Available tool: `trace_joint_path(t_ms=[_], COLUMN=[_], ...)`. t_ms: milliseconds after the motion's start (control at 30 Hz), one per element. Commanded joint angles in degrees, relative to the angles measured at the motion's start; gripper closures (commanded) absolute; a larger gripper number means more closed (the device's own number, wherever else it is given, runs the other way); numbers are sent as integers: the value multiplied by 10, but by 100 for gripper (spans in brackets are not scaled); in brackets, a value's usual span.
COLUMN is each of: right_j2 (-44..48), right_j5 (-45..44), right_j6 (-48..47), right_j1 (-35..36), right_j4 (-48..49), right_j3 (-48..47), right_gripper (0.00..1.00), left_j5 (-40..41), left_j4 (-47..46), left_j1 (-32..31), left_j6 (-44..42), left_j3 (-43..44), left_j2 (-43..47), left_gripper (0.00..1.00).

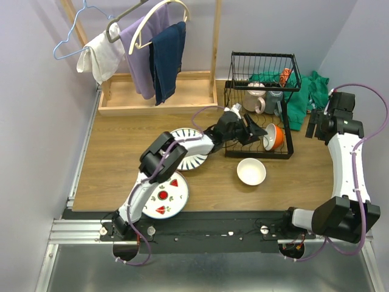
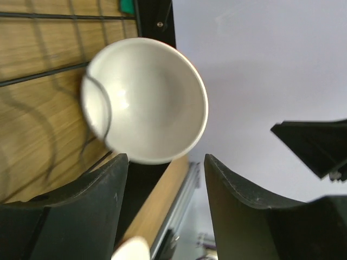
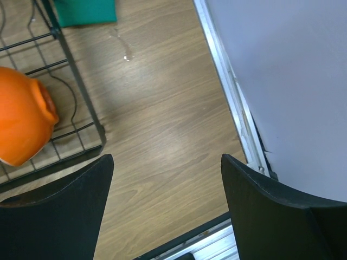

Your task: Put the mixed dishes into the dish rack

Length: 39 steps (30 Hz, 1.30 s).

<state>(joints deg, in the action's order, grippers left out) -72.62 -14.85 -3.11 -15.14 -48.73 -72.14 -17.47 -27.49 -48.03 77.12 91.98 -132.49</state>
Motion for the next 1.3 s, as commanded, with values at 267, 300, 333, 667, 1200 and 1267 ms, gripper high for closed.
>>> trace_joint_path(t_ms=[267, 300, 333, 667, 1200, 1267], right_j2=[73, 85, 91, 128, 163, 164], right_j5=[126, 146, 170, 170, 170, 170], right_j6=[-14, -19, -33, -72, -62, -60], right_j1=[-6, -6, -6, -6, -6, -6], right_j4=[36, 40, 41, 19, 7, 8], right_j3=[45, 50, 54, 66, 72, 74], right_gripper=[12, 12, 13, 1, 1, 1], left_j5=[-238, -237, -228, -124, -52, -52], left_j4=[318, 372, 416, 535, 500, 508], left_j1=[23, 14, -7, -123, -192, -193], left_j6=[-642, -719, -772, -1151, -1140, -1139], left_j3=[-103, -84, -81, -113, -37, -33], left_j2=[256, 262, 277, 315, 171, 164], left_gripper=[24, 24, 24, 32, 48, 60])
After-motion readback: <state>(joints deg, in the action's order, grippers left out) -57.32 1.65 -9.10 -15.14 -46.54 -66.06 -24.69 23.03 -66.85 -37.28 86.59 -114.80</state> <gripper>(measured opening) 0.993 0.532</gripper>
